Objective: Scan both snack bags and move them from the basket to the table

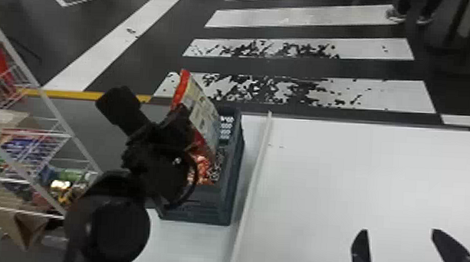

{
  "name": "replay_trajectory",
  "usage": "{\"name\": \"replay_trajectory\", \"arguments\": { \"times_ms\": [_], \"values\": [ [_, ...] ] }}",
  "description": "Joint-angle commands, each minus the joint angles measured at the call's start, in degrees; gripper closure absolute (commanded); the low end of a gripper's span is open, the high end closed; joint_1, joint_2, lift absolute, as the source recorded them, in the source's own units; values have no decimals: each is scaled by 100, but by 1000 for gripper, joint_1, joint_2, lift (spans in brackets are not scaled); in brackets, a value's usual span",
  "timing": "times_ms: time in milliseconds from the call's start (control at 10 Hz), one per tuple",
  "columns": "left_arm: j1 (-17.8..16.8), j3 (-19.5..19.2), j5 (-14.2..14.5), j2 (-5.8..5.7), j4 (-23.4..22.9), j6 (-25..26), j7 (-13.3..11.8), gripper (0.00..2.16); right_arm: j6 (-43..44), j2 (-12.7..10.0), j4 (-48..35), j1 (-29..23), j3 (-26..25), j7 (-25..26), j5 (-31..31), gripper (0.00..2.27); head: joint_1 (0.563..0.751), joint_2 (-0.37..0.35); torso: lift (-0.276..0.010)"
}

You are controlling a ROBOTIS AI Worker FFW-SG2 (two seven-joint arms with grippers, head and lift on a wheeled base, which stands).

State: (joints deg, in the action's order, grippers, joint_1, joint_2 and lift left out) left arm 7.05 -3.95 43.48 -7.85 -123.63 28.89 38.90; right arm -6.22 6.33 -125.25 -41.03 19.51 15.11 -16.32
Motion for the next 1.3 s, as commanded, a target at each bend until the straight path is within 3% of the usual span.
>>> {"name": "replay_trajectory", "arguments": {
  "times_ms": [0, 100, 200, 300, 600, 900, 1000, 1200],
  "values": [
    [42, 395, -762, -76, -390, 8, -22, 1413, -7, 0, 0, 17, 0, 1, 6, 83, 695, 240, -98],
    [68, 773, -1509, -208, -566, 8, -40, 1413, -7, 0, 0, 25, 0, 1, 6, 83, 695, 234, -98],
    [95, 922, -1816, -243, -698, 96, -93, 1413, -7, -9, 9, 25, 0, 1, 6, 83, 695, 219, -98],
    [139, 922, -1904, -270, -812, 254, -216, 1413, -7, -9, 9, 25, 9, 1, 6, 83, 695, 202, -98],
    [218, 1590, -3451, -542, -1075, 430, -391, 1413, -7, -9, 9, 17, 44, 1, 6, 83, 695, 181, -98],
    [227, 2276, -4761, -753, -1199, 623, -708, 1409, -7, 0, 9, 8, 70, 168, -12, 83, 695, 151, -98],
    [227, 2443, -5051, -814, -1181, 623, -884, 1409, -7, 0, 9, 8, 70, 388, -38, 83, 695, 132, -98],
    [235, 2618, -5367, -946, -1137, 623, -1235, 1409, -7, 0, 9, 69, -53, 722, -3, 83, 695, 84, -98]
  ]
}}
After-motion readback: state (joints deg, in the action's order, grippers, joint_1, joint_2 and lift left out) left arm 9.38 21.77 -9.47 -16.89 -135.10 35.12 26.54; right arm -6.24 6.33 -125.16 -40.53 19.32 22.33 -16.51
